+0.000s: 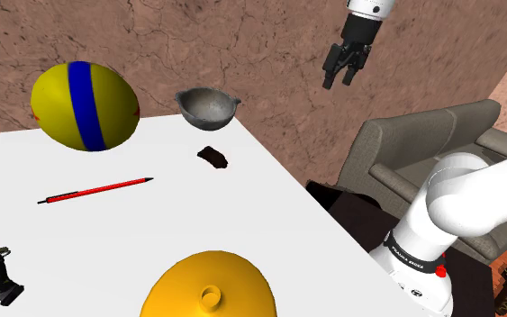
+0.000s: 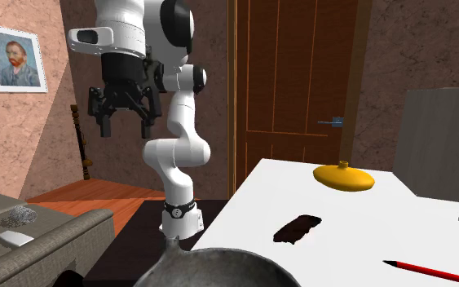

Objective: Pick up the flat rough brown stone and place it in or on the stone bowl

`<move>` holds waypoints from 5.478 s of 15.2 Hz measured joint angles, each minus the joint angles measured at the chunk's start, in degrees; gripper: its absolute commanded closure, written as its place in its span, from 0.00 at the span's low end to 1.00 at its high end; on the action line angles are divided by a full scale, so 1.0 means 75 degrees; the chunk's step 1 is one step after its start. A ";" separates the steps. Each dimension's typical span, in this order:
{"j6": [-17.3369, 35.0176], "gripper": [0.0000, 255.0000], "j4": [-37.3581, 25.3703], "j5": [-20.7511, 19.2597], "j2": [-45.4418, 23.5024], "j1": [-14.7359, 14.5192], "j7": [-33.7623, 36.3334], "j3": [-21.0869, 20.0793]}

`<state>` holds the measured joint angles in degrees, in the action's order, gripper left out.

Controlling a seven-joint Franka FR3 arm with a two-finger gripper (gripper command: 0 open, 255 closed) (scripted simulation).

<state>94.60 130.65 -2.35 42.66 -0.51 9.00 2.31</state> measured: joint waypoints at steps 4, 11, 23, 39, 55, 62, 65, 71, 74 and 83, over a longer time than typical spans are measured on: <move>0.0194 0.00 0.0364 0.0278 0.0163 0.0024 0.0725 -0.0365; 0.0810 0.00 0.0818 0.1286 0.0102 0.0046 0.3248 -0.1710; 0.2526 0.00 0.0188 0.2336 -0.1719 0.0532 0.7597 -0.4205; 0.4236 0.00 -0.0907 0.1273 -0.4338 0.1427 1.1045 -0.6125; 0.4280 1.00 -0.0943 0.1261 -0.4314 0.1425 1.1065 -0.6131; 0.1647 0.00 -0.3642 -0.1423 -0.6709 0.1218 1.4440 -0.7280; 0.0844 0.00 -0.4289 -0.2197 -0.7434 0.0736 1.5510 -0.7165; 0.1191 0.00 -0.3924 -0.2360 -0.7549 0.0734 1.5710 -0.7084; 0.1218 0.00 -0.3911 -0.2381 -0.7572 0.0724 1.5728 -0.7078; 0.1236 1.00 -0.3926 -0.2381 -0.7535 0.0724 1.5739 -0.7088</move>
<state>103.87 101.20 -20.20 -13.85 4.92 127.04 -50.85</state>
